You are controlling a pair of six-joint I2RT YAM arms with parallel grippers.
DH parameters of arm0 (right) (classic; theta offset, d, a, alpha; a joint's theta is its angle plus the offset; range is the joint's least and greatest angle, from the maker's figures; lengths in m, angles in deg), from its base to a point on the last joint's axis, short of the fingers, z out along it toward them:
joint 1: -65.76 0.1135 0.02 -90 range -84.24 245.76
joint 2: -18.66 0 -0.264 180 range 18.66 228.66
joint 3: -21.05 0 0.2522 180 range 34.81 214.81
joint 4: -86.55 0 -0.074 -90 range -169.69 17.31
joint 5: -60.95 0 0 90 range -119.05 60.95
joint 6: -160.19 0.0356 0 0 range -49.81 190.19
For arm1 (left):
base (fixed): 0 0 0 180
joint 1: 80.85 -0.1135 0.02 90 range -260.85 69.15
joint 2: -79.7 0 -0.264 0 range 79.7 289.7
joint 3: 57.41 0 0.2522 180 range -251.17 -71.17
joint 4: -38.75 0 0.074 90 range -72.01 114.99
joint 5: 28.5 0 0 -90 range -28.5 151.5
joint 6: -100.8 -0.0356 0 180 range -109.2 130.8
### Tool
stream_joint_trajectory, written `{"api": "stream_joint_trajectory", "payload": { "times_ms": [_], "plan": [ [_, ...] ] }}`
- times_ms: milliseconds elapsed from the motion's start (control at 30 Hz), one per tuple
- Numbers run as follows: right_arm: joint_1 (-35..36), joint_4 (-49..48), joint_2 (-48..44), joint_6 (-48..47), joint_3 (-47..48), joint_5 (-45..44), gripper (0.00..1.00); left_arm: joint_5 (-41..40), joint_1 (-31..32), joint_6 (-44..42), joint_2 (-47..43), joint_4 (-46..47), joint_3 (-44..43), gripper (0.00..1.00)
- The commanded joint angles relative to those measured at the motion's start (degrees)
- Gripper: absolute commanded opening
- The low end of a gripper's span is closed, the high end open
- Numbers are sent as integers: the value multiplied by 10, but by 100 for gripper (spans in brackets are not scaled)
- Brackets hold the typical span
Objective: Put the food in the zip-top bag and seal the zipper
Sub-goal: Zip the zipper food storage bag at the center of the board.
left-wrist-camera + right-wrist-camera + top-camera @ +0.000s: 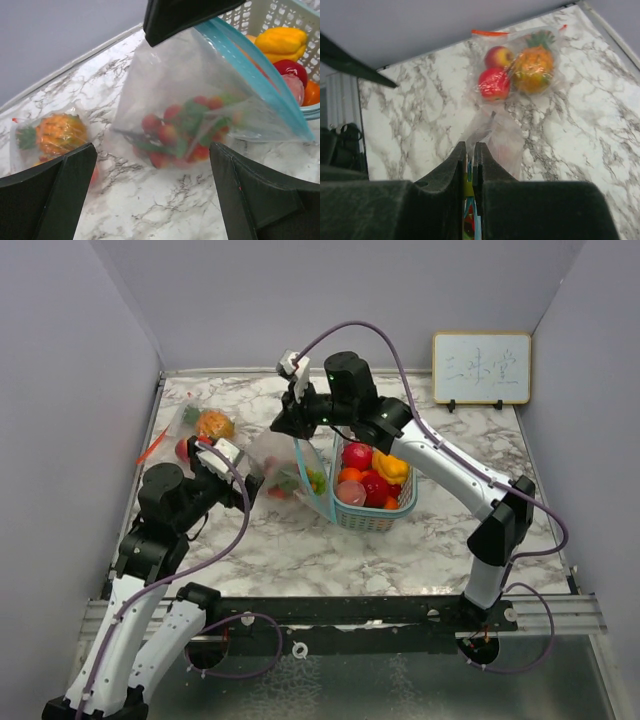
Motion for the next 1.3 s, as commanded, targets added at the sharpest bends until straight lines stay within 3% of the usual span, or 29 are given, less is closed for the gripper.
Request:
{"api": "stream_joint_trajectory", "payload": {
  "times_ms": [0,167,333,800,833,900,933,1000,1133,1267],
  "plan": [
    [-4,5,-51,-78,-41,145,1,44,2,-74,10,63,3,99],
    [-4,-4,-76,-111,-79,245,1,159,4,-90,18,115,17,99],
    [-4,-16,-89,-115,-95,267,1,279,3,-61,24,143,46,98],
    [-4,21,-93,-143,-88,386,1,314,3,2,53,215,87,85],
    [-4,23,-92,-143,-89,385,1,323,3,8,57,223,86,83],
    [-4,20,-89,-141,-93,384,1,347,3,26,66,252,88,63],
    [-4,16,-89,-138,-95,383,1,359,3,35,72,264,89,47],
    [-4,9,-90,-131,-98,375,1,367,3,49,88,270,85,3],
    [-4,-22,-107,-112,-111,340,4,371,3,50,108,238,71,0],
    [-4,-65,-154,-99,-155,247,29,343,3,62,111,205,61,0]
  ]
}}
